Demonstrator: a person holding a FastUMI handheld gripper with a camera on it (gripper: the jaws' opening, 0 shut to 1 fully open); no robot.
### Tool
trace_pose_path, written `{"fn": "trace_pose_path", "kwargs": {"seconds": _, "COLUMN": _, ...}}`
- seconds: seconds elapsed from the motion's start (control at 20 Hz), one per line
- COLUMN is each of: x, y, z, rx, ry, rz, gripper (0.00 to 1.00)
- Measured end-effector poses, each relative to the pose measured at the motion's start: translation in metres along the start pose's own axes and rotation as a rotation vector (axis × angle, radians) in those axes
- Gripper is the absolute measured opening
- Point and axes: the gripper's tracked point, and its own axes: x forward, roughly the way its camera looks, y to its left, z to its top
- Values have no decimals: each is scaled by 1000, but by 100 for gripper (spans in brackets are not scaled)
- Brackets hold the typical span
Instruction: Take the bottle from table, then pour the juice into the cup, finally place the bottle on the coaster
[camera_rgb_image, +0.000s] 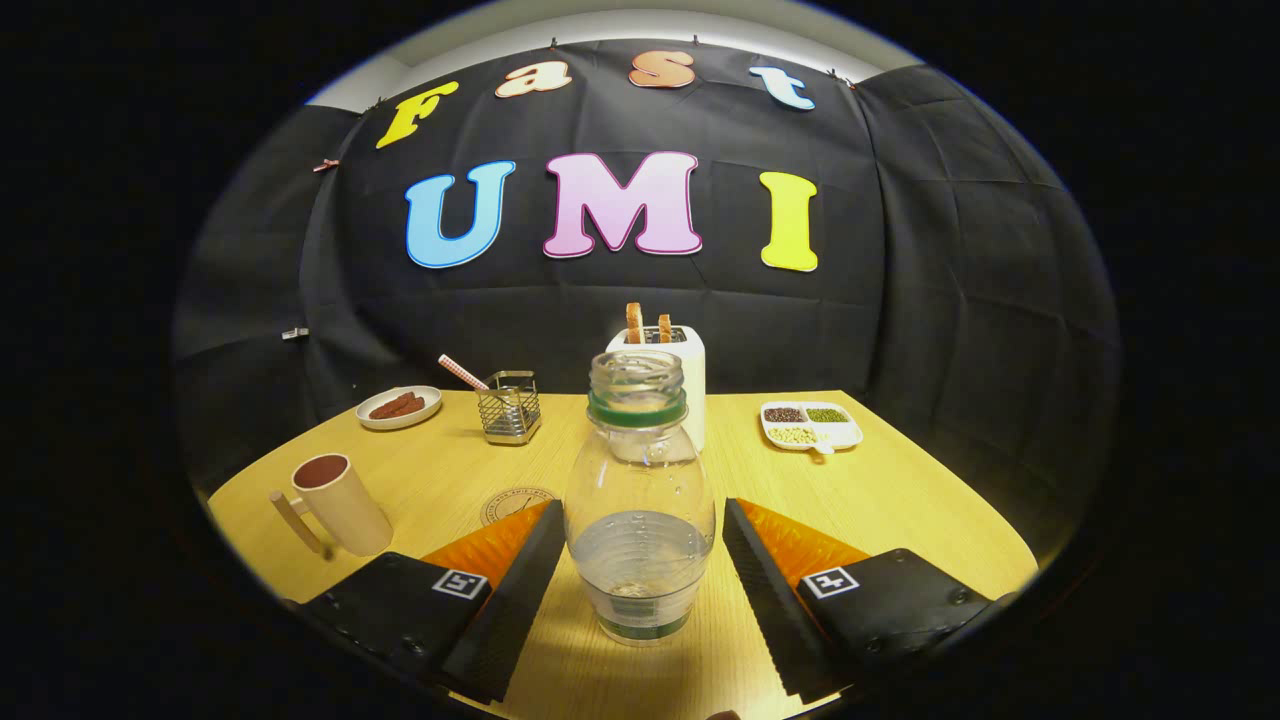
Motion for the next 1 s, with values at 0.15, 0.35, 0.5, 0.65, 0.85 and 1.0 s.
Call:
{"fn": "trace_pose_path", "kwargs": {"seconds": 0.15, "x": 5, "y": 0, "z": -6, "rx": -1, "ry": 11, "rz": 8, "gripper": 98}}
{"fn": "trace_pose_path", "kwargs": {"seconds": 0.35, "x": 6, "y": 2, "z": -7, "rx": -3, "ry": 1, "rz": 22, "gripper": 86}}
{"fn": "trace_pose_path", "kwargs": {"seconds": 0.5, "x": 8, "y": 2, "z": -7, "rx": -14, "ry": -15, "rz": 34, "gripper": 82}}
{"fn": "trace_pose_path", "kwargs": {"seconds": 0.65, "x": 8, "y": 3, "z": -7, "rx": -50, "ry": -33, "rz": 46, "gripper": 82}}
{"fn": "trace_pose_path", "kwargs": {"seconds": 0.85, "x": 13, "y": 6, "z": -3, "rx": -130, "ry": -50, "rz": 68, "gripper": 79}}
{"fn": "trace_pose_path", "kwargs": {"seconds": 1.0, "x": 15, "y": 11, "z": 1, "rx": -198, "ry": -63, "rz": 100, "gripper": 78}}
